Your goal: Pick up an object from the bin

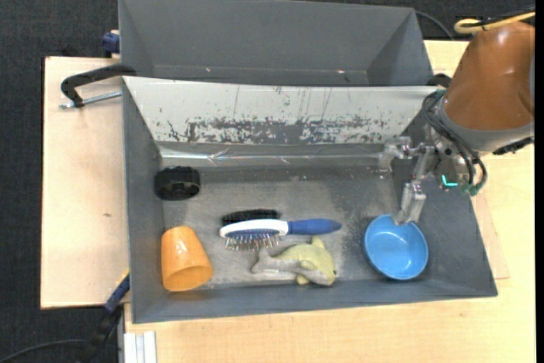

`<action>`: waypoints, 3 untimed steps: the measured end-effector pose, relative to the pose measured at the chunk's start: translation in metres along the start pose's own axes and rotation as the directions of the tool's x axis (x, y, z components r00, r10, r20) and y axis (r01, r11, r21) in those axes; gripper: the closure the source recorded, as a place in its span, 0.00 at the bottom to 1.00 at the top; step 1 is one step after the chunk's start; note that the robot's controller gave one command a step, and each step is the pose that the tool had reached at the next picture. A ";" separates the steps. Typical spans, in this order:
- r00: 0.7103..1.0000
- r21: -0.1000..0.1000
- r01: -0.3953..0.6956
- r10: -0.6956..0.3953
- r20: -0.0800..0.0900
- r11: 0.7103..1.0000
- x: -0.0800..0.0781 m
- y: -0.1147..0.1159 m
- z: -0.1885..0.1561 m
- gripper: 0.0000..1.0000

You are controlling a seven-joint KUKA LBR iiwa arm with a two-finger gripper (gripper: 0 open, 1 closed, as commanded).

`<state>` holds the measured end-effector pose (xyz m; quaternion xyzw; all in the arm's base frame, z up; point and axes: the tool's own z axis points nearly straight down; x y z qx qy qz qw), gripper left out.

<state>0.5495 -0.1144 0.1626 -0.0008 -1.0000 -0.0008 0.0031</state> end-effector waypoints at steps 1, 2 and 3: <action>0.971 -0.001 0.238 -0.238 0.000 0.971 0.045 -0.002 0.093 0.00; 0.971 0.003 0.240 -0.240 0.009 0.971 0.042 -0.002 0.089 1.00; 0.673 0.015 0.739 -0.739 0.012 0.674 0.001 0.023 -0.096 1.00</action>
Offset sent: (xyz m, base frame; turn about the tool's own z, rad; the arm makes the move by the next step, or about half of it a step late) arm -0.0442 -0.0029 -0.0901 -0.2419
